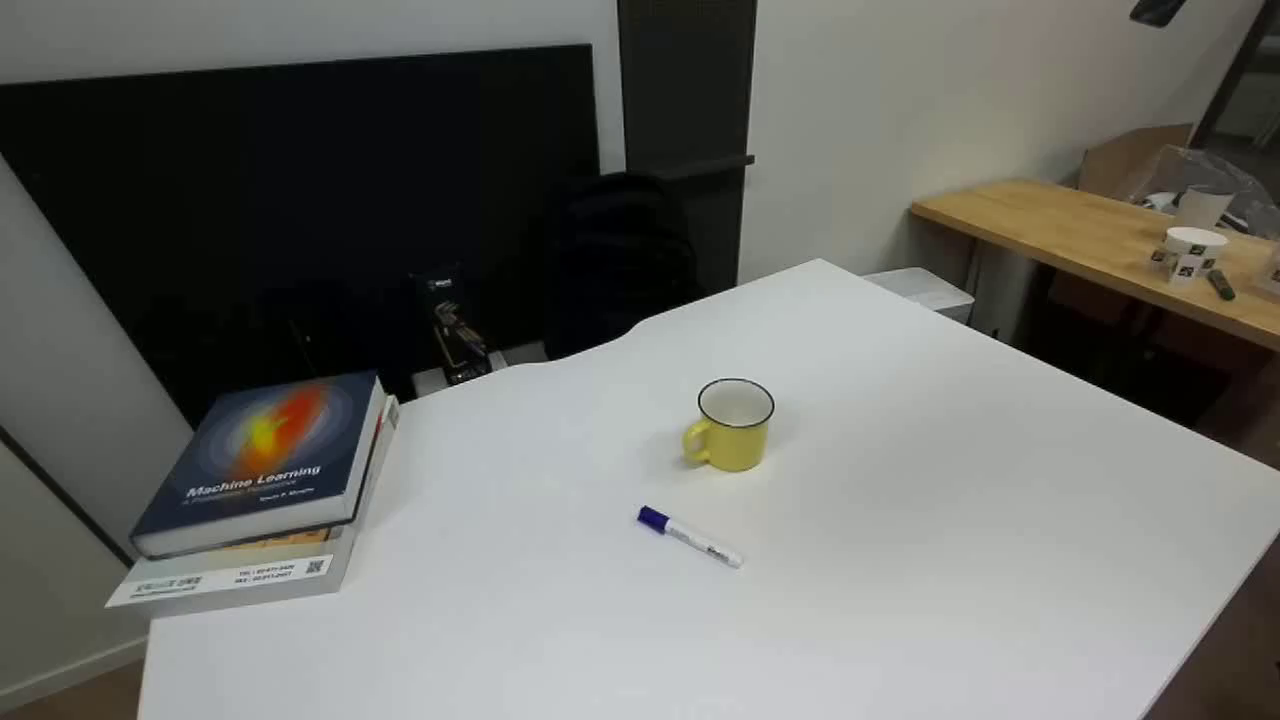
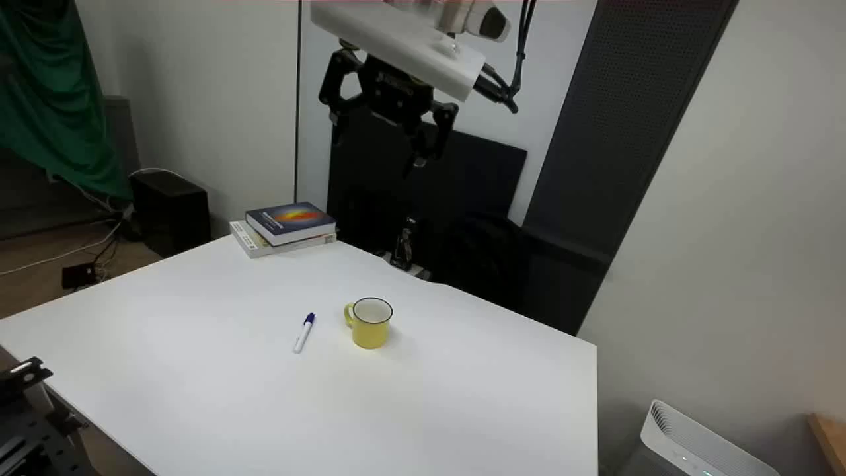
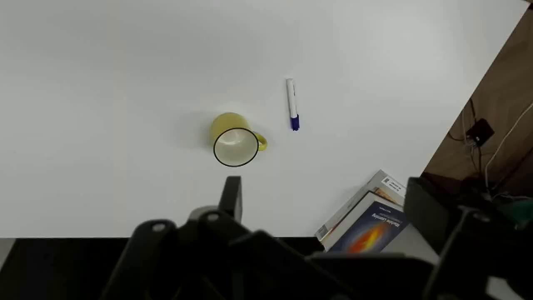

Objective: Put the marker in the mug

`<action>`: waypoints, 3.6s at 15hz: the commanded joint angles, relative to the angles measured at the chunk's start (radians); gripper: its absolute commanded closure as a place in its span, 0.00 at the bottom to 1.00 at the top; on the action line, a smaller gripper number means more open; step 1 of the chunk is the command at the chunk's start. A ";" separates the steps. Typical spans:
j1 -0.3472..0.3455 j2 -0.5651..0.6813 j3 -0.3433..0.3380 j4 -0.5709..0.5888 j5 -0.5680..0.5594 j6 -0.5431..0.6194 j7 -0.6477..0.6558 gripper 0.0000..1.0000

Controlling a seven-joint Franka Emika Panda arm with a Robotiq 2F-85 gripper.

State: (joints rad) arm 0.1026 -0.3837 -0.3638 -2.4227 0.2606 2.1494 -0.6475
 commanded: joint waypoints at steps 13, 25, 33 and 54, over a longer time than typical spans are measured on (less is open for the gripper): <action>-0.044 0.006 0.040 0.003 0.019 -0.006 -0.014 0.00; -0.011 0.225 0.214 -0.088 0.085 0.166 -0.059 0.00; 0.014 0.461 0.383 -0.065 0.239 0.515 -0.067 0.00; -0.157 0.849 0.562 0.022 -0.292 0.796 0.180 0.00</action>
State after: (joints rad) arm -0.0275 0.4633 0.1779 -2.4022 0.0139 2.9465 -0.5022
